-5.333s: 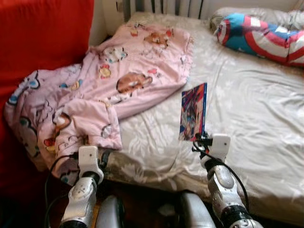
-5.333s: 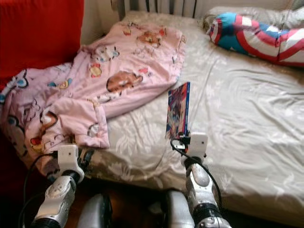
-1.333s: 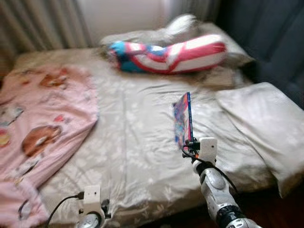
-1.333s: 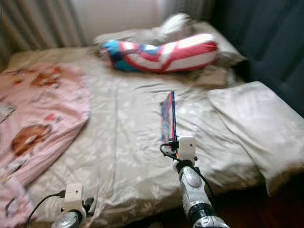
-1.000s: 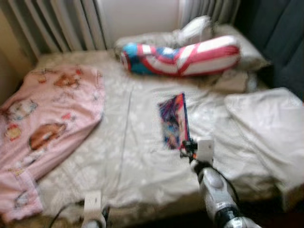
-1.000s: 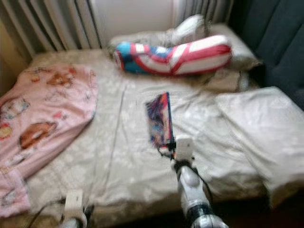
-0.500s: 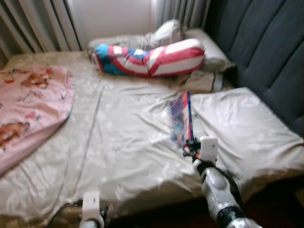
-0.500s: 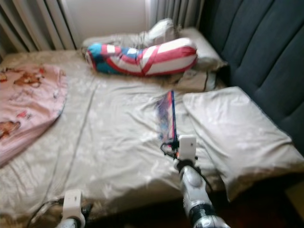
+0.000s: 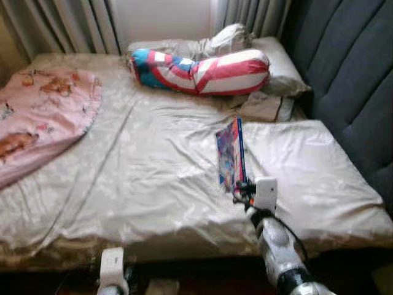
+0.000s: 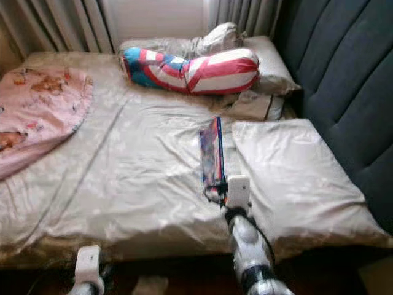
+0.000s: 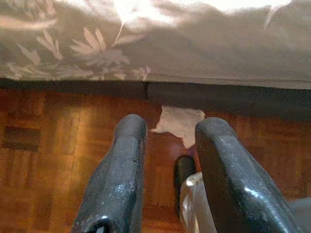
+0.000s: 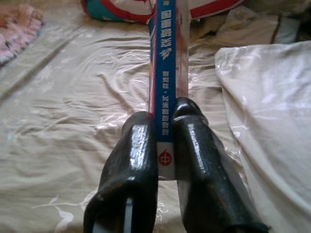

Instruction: Clean up the room

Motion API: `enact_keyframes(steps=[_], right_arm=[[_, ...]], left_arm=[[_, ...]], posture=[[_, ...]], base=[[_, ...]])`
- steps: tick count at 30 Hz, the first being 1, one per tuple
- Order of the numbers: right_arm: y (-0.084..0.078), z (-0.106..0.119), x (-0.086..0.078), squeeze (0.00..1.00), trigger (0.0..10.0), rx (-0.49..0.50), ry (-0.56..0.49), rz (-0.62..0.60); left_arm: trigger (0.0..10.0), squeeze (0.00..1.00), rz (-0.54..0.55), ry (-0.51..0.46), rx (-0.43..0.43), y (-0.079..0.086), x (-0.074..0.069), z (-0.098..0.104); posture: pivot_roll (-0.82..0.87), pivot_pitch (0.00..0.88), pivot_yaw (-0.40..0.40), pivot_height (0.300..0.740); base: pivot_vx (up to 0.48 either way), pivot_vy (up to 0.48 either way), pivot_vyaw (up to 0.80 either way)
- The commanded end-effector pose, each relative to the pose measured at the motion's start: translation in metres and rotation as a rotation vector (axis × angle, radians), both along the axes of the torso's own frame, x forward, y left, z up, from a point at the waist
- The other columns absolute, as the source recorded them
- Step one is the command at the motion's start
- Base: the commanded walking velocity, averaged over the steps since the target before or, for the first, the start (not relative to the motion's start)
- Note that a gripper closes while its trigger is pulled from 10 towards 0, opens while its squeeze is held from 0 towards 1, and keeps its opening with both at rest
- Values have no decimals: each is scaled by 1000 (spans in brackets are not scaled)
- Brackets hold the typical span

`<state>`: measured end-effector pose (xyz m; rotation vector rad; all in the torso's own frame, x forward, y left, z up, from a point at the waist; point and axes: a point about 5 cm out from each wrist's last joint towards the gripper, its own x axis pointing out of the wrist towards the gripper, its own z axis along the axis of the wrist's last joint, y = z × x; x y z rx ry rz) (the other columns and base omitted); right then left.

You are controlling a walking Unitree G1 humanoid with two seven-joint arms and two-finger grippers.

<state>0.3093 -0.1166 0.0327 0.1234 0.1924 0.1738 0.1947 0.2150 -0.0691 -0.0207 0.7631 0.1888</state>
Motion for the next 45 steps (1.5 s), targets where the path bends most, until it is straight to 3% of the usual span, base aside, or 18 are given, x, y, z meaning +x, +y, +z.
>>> enact_keyframes(steps=[1,29,36,45], right_arm=[[-1,8,5,0,10000,0,-38,2],[5,6,3,0,10000,-12,-31,54],[7,6,2,0,10000,-11,-33,64],[7,5,2,0,10000,4,-22,63]], left_arm=[[10000,0,5,5,-10,-1,1,0],[10000,0,14,12,-18,-1,3,1],[10000,0,18,16,-17,-1,2,0],[10000,0,14,26,-19,-1,0,-1]], posture=[[-30,65,-37,740],[-31,69,-36,740],[-32,71,-38,740],[-31,67,-37,740]], base=[[0,0,0],[0,0,0],[0,0,724],[0,0,0]])
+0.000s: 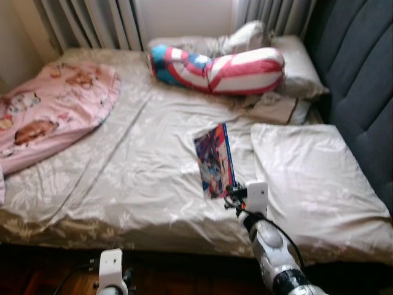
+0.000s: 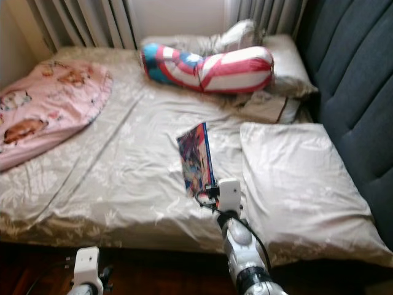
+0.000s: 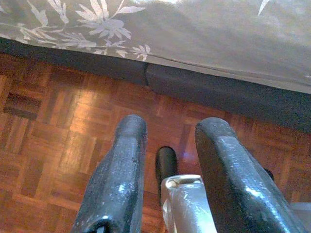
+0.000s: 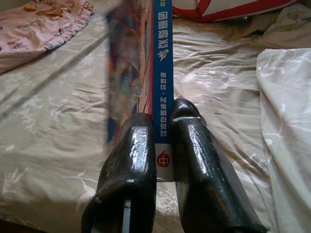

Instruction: Clean up the room

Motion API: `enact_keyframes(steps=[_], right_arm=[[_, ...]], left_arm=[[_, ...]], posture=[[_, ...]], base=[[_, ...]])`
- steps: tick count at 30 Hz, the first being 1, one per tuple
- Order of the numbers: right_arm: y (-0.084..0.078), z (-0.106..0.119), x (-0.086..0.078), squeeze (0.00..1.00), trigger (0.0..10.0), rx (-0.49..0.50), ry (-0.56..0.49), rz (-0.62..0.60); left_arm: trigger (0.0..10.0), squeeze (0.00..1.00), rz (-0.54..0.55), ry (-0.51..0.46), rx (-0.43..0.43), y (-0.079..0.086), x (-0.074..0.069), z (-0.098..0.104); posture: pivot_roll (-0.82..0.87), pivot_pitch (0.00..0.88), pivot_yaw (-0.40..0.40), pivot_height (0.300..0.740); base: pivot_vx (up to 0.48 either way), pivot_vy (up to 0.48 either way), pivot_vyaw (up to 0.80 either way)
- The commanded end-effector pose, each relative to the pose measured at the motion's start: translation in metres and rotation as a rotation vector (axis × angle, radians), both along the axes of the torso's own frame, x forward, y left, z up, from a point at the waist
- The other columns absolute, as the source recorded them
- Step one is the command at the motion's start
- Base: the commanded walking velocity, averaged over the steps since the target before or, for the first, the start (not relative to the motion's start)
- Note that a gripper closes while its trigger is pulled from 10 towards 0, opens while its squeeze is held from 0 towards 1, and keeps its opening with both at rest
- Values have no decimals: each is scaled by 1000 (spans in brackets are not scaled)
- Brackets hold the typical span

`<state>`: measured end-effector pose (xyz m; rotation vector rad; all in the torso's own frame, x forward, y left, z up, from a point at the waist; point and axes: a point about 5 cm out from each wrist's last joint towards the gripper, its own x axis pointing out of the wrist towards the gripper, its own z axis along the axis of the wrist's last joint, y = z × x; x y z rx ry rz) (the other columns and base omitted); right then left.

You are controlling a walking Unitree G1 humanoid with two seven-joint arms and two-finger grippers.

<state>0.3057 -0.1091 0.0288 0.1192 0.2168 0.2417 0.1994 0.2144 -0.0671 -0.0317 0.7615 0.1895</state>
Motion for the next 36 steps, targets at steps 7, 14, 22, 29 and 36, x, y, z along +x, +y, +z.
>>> enact_keyframes(steps=[7,14,22,29,36], right_arm=[[0,8,5,0,10000,8,-37,-5],[0,8,5,0,10000,13,-34,-8],[0,7,5,0,10000,13,-33,-8],[0,6,4,0,10000,12,-29,-3],[1,6,4,0,10000,7,-31,6]], left_arm=[[10000,0,10,32,-9,1,-6,-4],[10000,0,8,30,-12,0,-6,-4],[10000,0,4,28,-13,-3,-6,-4],[10000,0,10,36,-17,1,-7,-4],[10000,0,12,47,-17,3,-9,-6]], posture=[[-30,66,-37,740],[-31,64,-36,740],[-31,60,-37,740],[-29,60,-38,740],[-30,63,-38,740]], base=[[0,0,0],[0,0,0],[0,0,0],[222,0,0],[275,0,0]])
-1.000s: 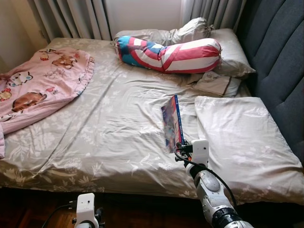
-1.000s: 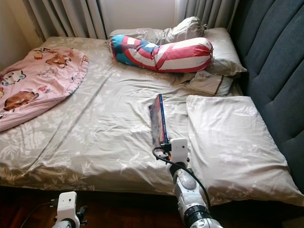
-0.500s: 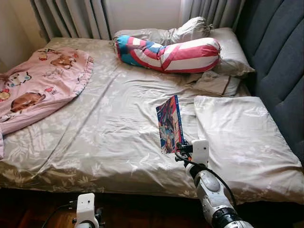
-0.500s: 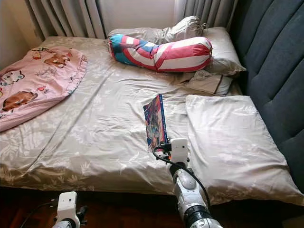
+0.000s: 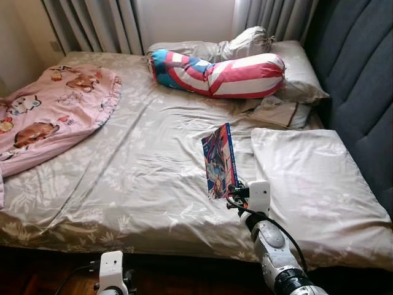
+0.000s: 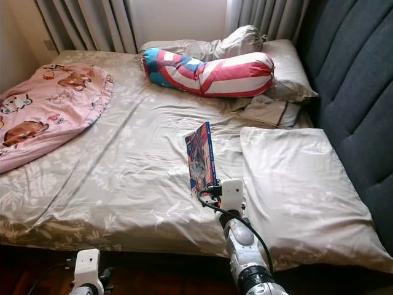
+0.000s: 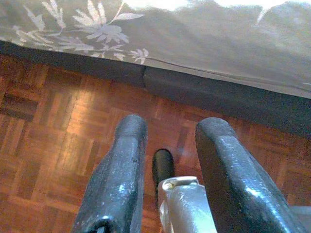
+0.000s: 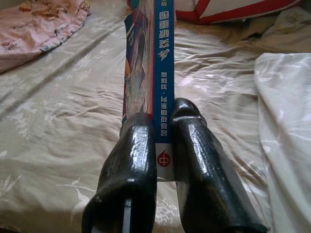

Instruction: Clean up the room

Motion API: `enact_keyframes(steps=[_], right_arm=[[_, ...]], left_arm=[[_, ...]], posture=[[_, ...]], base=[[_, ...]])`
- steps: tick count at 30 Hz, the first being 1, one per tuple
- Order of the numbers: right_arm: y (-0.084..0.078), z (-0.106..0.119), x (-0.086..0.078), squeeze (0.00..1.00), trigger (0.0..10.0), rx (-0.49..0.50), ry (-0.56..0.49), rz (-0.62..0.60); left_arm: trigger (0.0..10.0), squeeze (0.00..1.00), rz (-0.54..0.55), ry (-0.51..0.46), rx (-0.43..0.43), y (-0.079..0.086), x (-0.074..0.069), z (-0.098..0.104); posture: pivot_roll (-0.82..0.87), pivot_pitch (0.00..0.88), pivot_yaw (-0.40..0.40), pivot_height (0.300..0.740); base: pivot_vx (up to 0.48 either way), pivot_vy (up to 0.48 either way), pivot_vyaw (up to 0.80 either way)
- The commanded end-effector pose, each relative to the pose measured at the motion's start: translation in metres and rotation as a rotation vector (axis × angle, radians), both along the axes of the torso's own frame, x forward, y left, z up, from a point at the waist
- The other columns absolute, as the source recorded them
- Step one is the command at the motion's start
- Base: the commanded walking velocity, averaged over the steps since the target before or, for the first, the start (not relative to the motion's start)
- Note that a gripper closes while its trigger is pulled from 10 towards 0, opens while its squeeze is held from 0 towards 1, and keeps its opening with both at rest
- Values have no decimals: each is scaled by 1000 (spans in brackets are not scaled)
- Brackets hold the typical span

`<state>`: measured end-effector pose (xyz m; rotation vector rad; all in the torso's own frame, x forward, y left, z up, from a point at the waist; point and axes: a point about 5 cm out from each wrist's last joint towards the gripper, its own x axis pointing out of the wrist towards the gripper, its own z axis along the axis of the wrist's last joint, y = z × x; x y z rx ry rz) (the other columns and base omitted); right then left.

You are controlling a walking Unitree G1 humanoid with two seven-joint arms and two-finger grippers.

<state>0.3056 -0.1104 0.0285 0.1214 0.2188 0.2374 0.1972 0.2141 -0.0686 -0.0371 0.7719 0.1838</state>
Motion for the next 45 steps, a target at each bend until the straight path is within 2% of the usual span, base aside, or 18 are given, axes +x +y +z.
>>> enact_keyframes(steps=[1,9,36,40,45], right_arm=[[3,7,4,0,10000,5,-33,10],[8,7,1,0,10000,-6,-53,57],[-6,2,3,0,10000,-4,-5,-66],[-9,-1,3,0,10000,3,35,-90],[-10,0,3,0,10000,-15,22,-94]], left_arm=[[10000,0,15,38,-9,3,-7,-4],[10000,0,15,44,-8,4,-8,-5],[10000,0,-11,34,-17,3,-7,-4],[10000,0,-11,37,-19,3,-7,-4],[10000,0,-14,41,-18,3,-7,-4]], posture=[[-30,63,-38,740],[-30,69,-37,740],[-33,74,-35,740],[-32,73,-35,740],[-31,72,-35,740]], base=[[281,0,0],[285,0,175],[19,0,0],[0,0,-194],[0,451,-608]])
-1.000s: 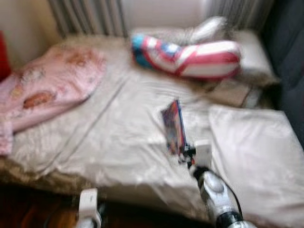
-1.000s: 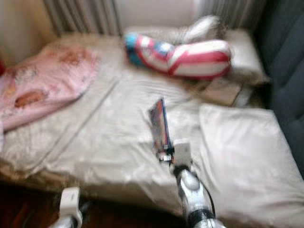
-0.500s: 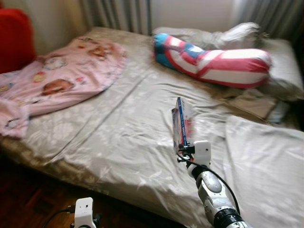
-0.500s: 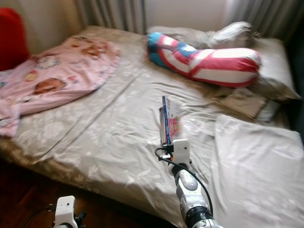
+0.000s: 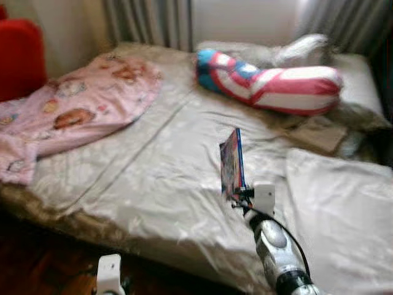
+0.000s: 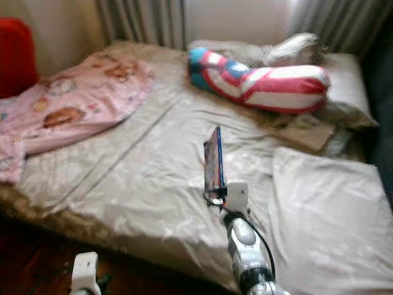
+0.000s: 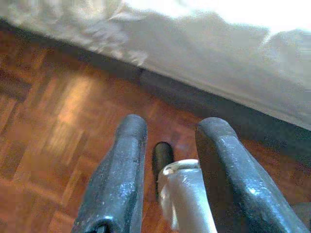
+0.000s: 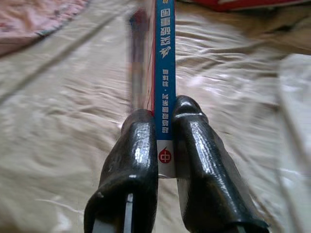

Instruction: Clean up the room

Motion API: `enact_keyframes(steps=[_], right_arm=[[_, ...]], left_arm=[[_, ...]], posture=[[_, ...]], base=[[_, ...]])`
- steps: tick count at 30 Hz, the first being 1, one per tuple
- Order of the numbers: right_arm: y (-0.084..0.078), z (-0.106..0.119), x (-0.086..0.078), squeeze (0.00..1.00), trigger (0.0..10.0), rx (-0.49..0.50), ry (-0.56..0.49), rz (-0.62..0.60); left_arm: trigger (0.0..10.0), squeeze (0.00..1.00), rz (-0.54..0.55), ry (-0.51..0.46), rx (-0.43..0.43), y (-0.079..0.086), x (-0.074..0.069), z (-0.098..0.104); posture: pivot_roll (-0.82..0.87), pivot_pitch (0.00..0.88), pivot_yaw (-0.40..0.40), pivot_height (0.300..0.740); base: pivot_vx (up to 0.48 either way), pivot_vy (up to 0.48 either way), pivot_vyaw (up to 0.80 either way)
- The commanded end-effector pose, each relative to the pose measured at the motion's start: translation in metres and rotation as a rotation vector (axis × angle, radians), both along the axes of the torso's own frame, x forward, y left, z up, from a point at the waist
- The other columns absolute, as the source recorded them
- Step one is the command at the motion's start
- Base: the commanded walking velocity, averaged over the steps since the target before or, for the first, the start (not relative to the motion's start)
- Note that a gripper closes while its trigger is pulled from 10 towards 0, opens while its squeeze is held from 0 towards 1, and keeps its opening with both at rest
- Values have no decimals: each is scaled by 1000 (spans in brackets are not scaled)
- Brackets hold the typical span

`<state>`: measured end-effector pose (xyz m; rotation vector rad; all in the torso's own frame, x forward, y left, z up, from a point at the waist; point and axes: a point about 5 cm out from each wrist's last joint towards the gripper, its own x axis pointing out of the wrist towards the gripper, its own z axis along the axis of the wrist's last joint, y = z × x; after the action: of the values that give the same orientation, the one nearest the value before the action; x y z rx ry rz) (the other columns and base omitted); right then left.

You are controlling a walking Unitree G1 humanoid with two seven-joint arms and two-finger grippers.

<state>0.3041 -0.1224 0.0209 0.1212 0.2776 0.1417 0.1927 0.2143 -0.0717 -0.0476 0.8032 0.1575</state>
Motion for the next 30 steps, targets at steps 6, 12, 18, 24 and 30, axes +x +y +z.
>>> enact_keyframes(steps=[6,12,18,24,30], right_arm=[[0,7,5,0,10000,-9,-33,-22],[-1,6,5,0,10000,-2,-25,-32],[0,5,5,0,10000,-7,-10,-31],[0,5,5,0,10000,-7,-13,-34],[-2,6,5,0,10000,-9,-25,-45]], left_arm=[[10000,0,-6,11,12,3,-3,-1],[10000,0,-6,13,12,3,-3,-1],[10000,0,-15,14,15,3,-3,-1],[10000,0,-22,14,23,4,-3,-1],[10000,0,-19,19,16,3,-4,-2]], posture=[[-29,69,-36,740],[-29,67,-34,740],[-29,64,-33,740],[-29,65,-33,740],[-28,67,-33,740]], base=[[0,0,0],[0,0,0],[0,375,-596],[0,0,-760],[0,80,-89]])
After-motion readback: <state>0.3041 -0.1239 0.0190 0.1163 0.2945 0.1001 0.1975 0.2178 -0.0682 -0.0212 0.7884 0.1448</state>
